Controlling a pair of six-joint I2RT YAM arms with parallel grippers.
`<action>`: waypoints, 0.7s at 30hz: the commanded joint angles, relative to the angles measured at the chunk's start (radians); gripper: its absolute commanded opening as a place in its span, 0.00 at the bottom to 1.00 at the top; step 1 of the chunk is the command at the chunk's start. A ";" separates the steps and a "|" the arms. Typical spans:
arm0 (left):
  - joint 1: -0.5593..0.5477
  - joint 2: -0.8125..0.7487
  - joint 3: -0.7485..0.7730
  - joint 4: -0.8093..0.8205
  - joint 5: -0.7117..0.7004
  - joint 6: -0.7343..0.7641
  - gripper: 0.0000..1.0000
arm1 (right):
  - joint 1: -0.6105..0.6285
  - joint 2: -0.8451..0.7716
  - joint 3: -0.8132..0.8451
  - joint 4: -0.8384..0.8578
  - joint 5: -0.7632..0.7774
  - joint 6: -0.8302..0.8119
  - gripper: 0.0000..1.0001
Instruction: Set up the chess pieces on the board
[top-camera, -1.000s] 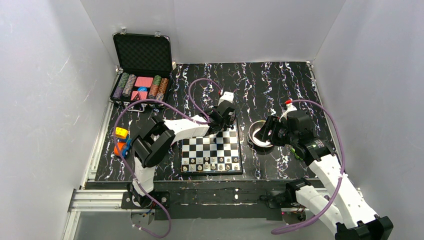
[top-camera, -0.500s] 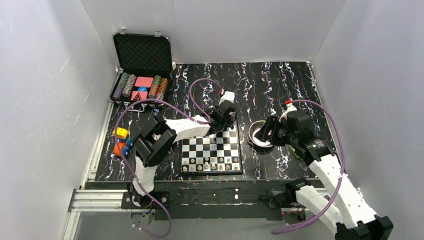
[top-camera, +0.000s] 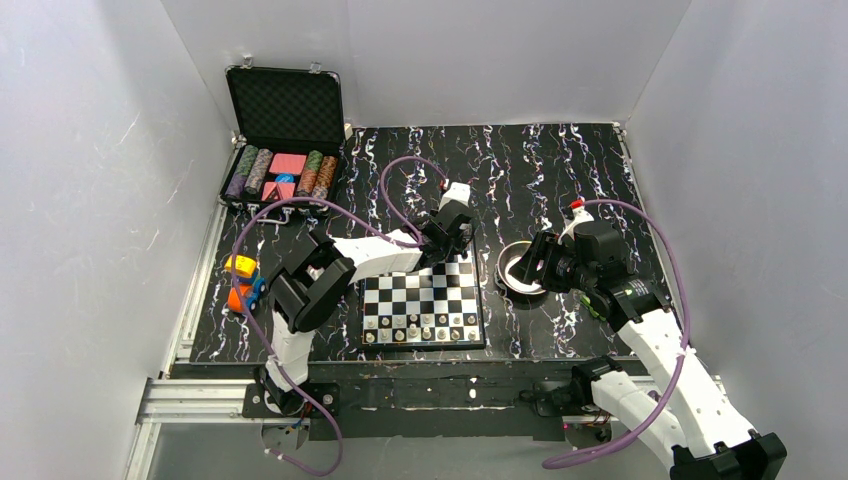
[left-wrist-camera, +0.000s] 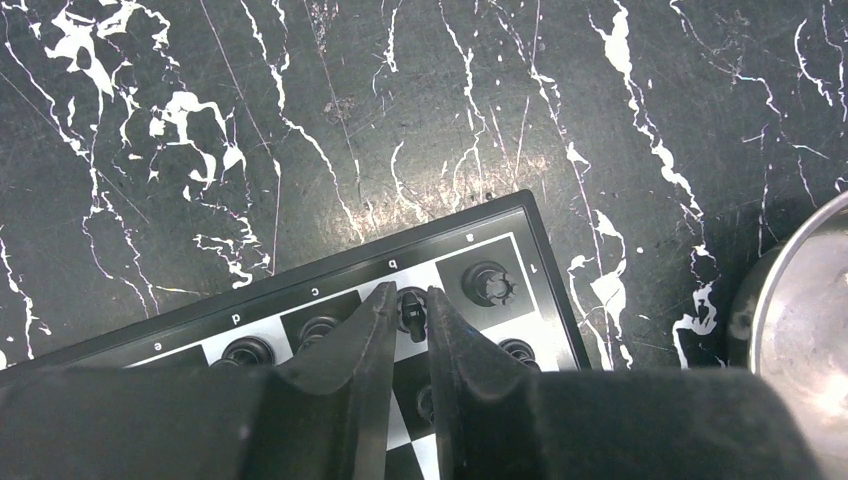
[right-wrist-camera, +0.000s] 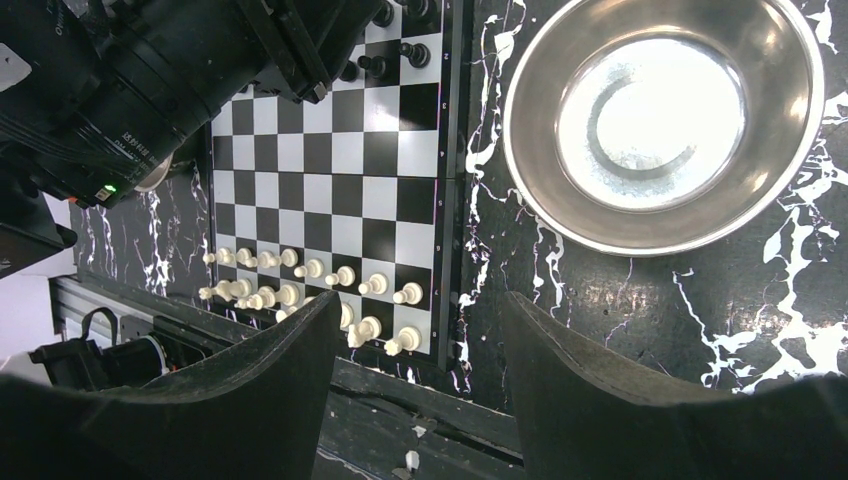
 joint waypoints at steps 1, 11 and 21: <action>-0.002 -0.006 0.022 -0.012 -0.020 0.012 0.19 | -0.005 -0.017 -0.009 0.012 -0.019 -0.004 0.68; -0.001 -0.019 0.022 -0.015 -0.017 0.011 0.23 | -0.006 -0.024 -0.016 0.012 -0.023 -0.001 0.68; -0.002 -0.084 0.060 -0.034 -0.026 0.026 0.26 | -0.006 -0.026 -0.016 0.018 -0.026 0.007 0.68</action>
